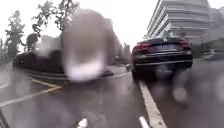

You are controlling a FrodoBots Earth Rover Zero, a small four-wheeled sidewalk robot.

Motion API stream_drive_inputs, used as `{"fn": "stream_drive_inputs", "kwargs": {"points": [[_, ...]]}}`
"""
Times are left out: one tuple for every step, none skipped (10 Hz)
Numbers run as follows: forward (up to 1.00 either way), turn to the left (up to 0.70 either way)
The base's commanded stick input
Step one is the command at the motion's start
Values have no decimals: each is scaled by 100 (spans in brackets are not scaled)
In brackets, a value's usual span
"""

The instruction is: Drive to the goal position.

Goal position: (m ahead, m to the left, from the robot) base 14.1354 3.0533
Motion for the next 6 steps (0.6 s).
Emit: {"fn": "stream_drive_inputs", "kwargs": {"points": [[70,0],[70,0],[70,0],[70,-3],[70,-9],[70,-14]]}}
